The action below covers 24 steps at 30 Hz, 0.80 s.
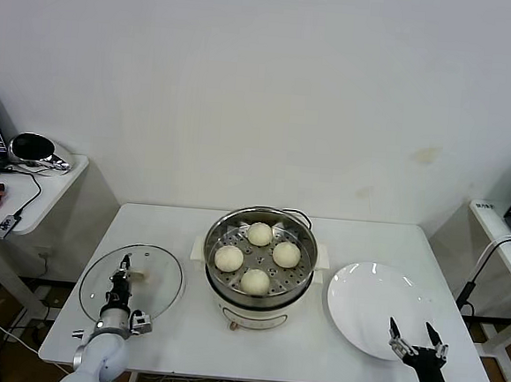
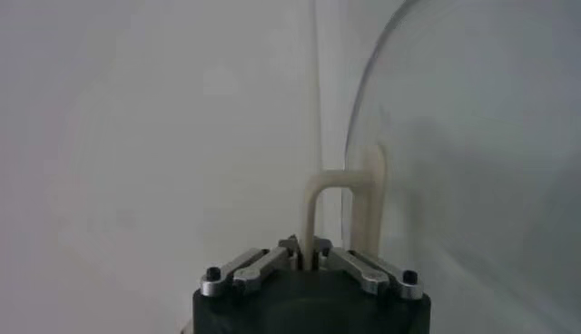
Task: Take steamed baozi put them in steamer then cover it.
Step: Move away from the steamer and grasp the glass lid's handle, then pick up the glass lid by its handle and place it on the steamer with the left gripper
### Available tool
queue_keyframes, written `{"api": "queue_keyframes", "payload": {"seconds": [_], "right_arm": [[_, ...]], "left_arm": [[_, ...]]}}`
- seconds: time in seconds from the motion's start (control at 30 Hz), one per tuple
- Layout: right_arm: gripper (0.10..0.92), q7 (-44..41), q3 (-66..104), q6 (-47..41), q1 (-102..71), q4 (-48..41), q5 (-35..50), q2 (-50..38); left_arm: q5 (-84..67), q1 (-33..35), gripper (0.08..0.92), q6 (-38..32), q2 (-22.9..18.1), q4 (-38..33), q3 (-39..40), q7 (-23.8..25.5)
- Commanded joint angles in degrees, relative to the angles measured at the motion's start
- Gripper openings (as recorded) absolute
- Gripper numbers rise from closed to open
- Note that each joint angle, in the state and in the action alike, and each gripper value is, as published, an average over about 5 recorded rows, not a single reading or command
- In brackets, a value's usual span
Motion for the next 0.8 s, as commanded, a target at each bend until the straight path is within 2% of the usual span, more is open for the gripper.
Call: {"api": "queue_keyframes", "payload": {"seconds": [0.03,0.23,0.53,0.67,0.8], "right_arm": [[0.823,0.0,-0.3,-0.1,0.4,0.1,0.1,0.0],[0.823,0.0,-0.7,-0.1,0.9,0.5,0.1,-0.3],[0.823,0.0,-0.6,-0.9,1.9,0.9,-1.2,-0.2],[0.823,0.1,-0.4,-1.1,2.2,0.9,-1.3,-0.1],[0.823,0.3,-0.1,-1.5,2.3,0.9,-1.8,0.3]], "left_arm": [[-1.7,4.5,0.143,13.7,3.0,-16.9,2.4,5.2],[3.8,4.9,0.143,22.0,2.3,-28.5,3.0,13.8],[11.5,2.9,0.143,26.8,-4.5,-39.8,1.9,26.0],[14.8,1.4,0.143,26.8,-7.9,-41.6,3.7,29.6],[16.8,-1.4,0.143,26.7,-10.9,-40.2,6.6,31.6]]}}
